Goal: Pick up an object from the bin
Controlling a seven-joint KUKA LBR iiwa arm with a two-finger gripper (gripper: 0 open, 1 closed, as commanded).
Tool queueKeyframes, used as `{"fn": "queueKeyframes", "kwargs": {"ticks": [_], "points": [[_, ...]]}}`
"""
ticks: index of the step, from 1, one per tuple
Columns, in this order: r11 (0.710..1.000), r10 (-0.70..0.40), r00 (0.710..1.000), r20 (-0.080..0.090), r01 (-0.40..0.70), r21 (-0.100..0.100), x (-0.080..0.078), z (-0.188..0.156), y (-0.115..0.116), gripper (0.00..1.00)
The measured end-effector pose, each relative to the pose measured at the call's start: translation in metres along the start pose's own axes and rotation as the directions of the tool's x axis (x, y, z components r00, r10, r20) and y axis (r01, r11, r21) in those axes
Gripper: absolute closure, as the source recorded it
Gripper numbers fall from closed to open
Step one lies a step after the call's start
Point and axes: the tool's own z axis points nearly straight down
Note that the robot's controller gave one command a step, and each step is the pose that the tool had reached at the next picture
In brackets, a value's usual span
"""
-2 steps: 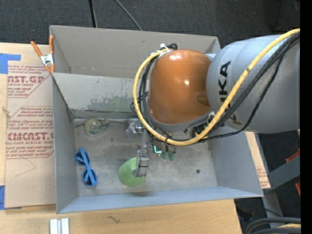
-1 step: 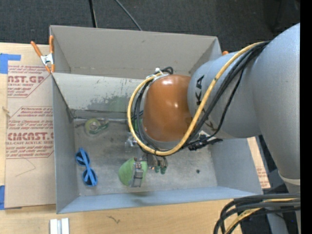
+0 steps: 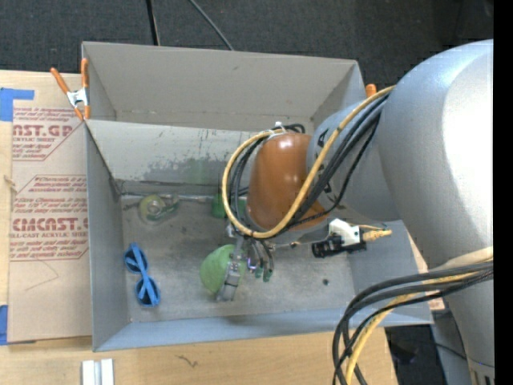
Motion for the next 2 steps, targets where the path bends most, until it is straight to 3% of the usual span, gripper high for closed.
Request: {"fn": "queueKeyframes", "kwargs": {"ticks": [1, 2], "points": [[1.000, -0.005, 1.000, -0.006, 0.005, 0.001, 0.002, -0.001, 0.001, 1.00], [0.906, -0.424, 0.905, 0.015, 0.424, 0.008, -0.005, -0.205, -0.016, 1.00]]}}
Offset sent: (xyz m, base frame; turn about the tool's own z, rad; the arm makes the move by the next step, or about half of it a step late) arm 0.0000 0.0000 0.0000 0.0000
